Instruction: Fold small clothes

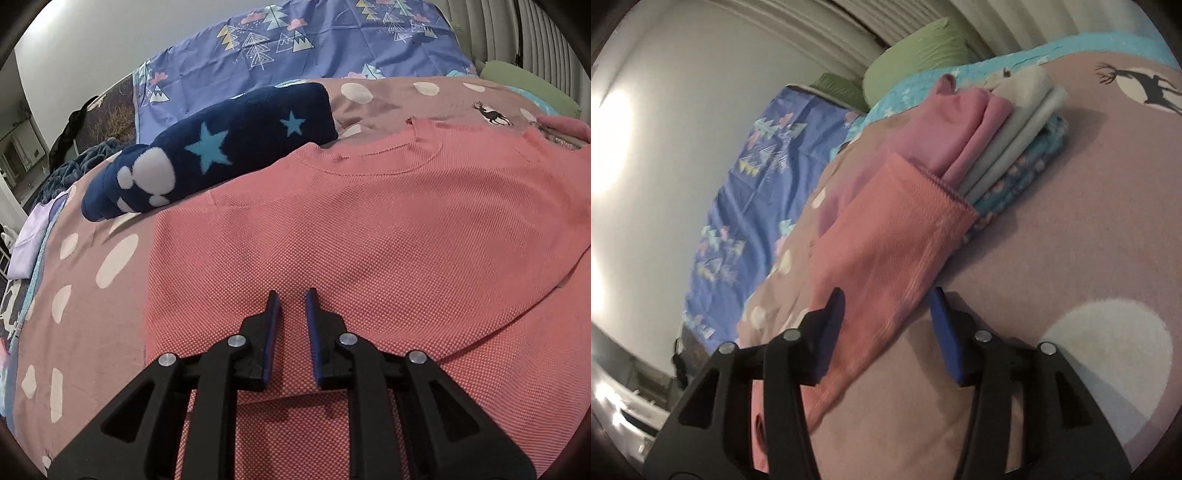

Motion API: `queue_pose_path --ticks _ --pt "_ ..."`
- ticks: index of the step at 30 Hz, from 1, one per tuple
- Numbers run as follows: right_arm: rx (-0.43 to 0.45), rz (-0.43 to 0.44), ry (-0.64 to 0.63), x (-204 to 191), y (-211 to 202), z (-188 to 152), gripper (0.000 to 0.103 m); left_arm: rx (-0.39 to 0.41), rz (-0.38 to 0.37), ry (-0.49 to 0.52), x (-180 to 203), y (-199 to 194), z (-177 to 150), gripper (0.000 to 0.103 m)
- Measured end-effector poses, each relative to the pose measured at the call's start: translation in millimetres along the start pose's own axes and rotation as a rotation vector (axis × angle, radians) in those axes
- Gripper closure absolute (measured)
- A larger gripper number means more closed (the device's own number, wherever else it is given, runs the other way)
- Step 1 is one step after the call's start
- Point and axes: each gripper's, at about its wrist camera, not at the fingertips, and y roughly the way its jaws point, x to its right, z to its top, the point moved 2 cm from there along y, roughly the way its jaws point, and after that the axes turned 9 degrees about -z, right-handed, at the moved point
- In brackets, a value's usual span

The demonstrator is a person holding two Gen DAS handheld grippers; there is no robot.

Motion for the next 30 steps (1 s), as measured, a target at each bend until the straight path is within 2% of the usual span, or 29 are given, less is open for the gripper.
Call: queue_pose_path --ticks 2,4,5,9,12,14,18,21,23,27,30 --pt "0.020 -0.007 0.019 0 3 2 0.070 0.001 -0.008 -0.006 -1 0 0 0.086" --pt "0.022 0.007 0.047 4 6 3 0.092 0.003 -0.021 -0.017 -3 -1 0 0.086" --pt "0.022 0.012 0.060 8 5 3 0.096 0.005 -0.029 -0.024 -4 -1 0 0.086" --pt "0.041 0.067 0.053 -1 -10 3 0.099 0.009 -0.055 -0.045 -7 -1 -1 0.085" --pt "0.064 0.140 -0.027 -40 -29 -6 0.100 0.014 -0.082 -0.067 -11 -1 -1 0.085" --pt "0.063 0.209 -0.130 -88 -38 -22 0.100 0.017 -0.097 -0.079 -14 -2 -1 0.085" --pt "0.012 0.357 -0.339 -179 -48 -77 0.100 0.024 -0.130 -0.105 -18 -2 -2 0.085" --pt "-0.111 0.487 -0.537 -247 -41 -159 0.100 0.030 -0.159 -0.128 -22 -3 -3 0.085" --pt "-0.208 0.517 -0.638 -269 -29 -209 0.100 0.035 -0.183 -0.147 -25 -3 -3 0.085" --pt "-0.370 0.447 -0.811 -273 4 -285 0.098 0.042 -0.229 -0.183 -32 -3 -5 0.085" --pt "-0.450 0.378 -0.846 -252 22 -307 0.095 0.046 -0.261 -0.210 -35 -1 -5 0.085"
